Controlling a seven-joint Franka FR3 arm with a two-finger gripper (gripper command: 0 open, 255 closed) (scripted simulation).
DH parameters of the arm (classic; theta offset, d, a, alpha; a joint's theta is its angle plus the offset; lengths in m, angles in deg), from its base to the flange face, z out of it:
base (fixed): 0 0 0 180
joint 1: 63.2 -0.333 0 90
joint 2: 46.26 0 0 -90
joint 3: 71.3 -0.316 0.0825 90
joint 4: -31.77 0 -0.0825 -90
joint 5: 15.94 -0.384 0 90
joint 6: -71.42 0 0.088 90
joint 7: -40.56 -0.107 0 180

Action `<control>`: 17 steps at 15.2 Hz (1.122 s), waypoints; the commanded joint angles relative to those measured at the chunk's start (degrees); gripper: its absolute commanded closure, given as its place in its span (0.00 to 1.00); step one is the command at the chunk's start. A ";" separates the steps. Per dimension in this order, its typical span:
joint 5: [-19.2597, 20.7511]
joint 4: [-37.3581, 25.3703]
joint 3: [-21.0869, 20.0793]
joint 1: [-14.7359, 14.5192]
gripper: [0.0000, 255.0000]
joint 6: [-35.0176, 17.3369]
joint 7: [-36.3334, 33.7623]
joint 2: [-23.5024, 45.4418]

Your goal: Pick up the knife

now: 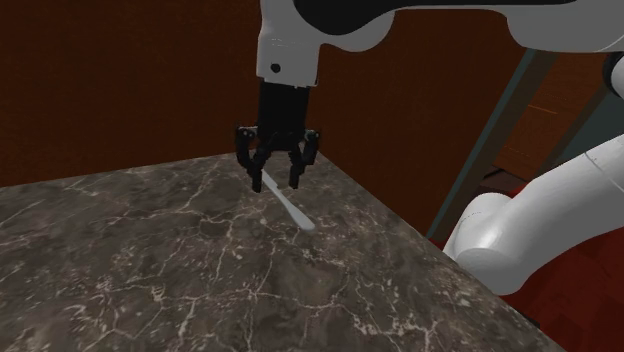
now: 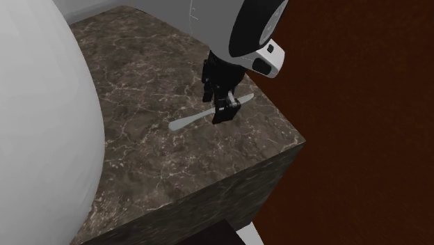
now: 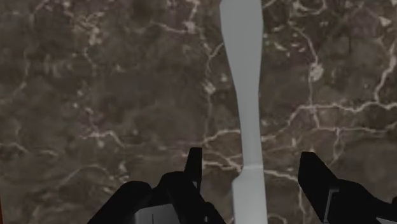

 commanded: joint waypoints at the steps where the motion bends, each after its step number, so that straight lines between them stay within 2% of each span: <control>1: -0.09 0.35 -0.11 -0.05 1.00 -0.26 0.04 0.06; 9: -0.05 0.22 -0.08 -0.04 1.00 -0.19 0.03 0.13; 17: 0.67 -6.23 0.75 0.22 1.00 5.60 -1.44 0.67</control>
